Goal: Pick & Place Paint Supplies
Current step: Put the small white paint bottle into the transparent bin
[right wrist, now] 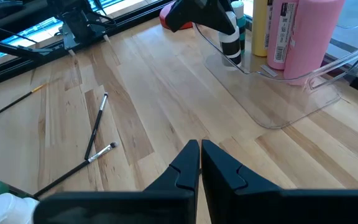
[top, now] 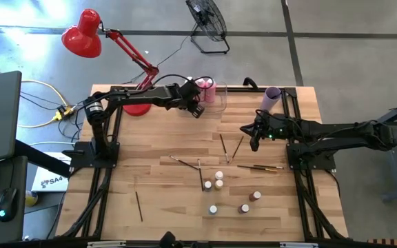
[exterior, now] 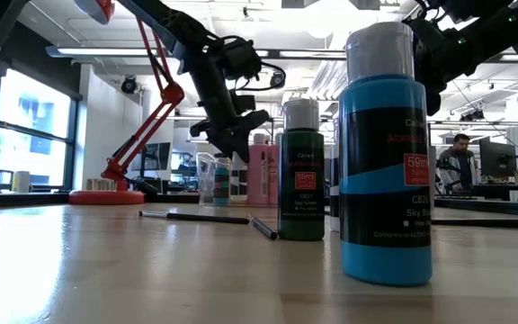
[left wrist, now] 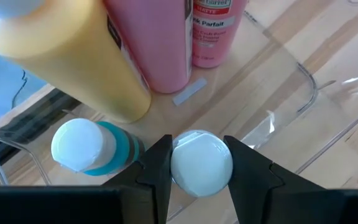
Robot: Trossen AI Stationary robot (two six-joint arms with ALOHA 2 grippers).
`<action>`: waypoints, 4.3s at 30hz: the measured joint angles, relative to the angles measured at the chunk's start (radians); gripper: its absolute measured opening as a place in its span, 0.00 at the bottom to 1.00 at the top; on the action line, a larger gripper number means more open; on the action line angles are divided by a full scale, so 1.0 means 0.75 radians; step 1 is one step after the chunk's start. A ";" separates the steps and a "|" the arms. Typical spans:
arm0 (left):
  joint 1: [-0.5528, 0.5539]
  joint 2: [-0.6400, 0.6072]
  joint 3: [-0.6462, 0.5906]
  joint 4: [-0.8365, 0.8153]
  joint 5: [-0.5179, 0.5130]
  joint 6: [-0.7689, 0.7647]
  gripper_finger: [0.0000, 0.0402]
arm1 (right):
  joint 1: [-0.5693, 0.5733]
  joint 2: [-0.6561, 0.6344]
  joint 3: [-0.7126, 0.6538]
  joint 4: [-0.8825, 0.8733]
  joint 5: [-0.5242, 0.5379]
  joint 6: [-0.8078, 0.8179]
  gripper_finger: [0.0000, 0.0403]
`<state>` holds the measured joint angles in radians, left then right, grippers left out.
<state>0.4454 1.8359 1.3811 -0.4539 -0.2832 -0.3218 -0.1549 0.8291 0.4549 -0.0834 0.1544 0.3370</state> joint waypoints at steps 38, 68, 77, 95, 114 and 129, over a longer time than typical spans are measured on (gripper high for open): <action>0.000 -0.019 0.012 0.043 0.000 0.074 0.45 | 0.000 0.000 0.000 -0.034 -0.001 -0.001 0.02; 0.000 -0.023 0.209 -0.199 0.406 0.366 0.02 | 0.000 0.000 0.000 -0.033 -0.004 0.011 0.02; -0.001 -0.021 0.209 -0.142 0.480 0.400 0.05 | 0.000 0.000 0.000 0.101 -0.032 0.002 0.02; -0.244 -0.331 0.166 -0.694 0.101 0.669 0.00 | 0.000 0.000 -0.001 -0.013 -0.026 -0.133 0.02; -0.235 -0.629 -0.747 0.688 0.243 0.537 0.00 | 0.000 0.002 -0.001 0.033 0.075 -0.052 0.02; -0.236 -0.402 -0.697 0.980 0.064 0.575 0.00 | 0.000 0.003 -0.001 0.047 0.075 -0.132 0.02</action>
<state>0.2684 1.5345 0.8583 0.2809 -0.2354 0.1093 -0.1551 0.8310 0.4545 -0.0483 0.2104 0.2382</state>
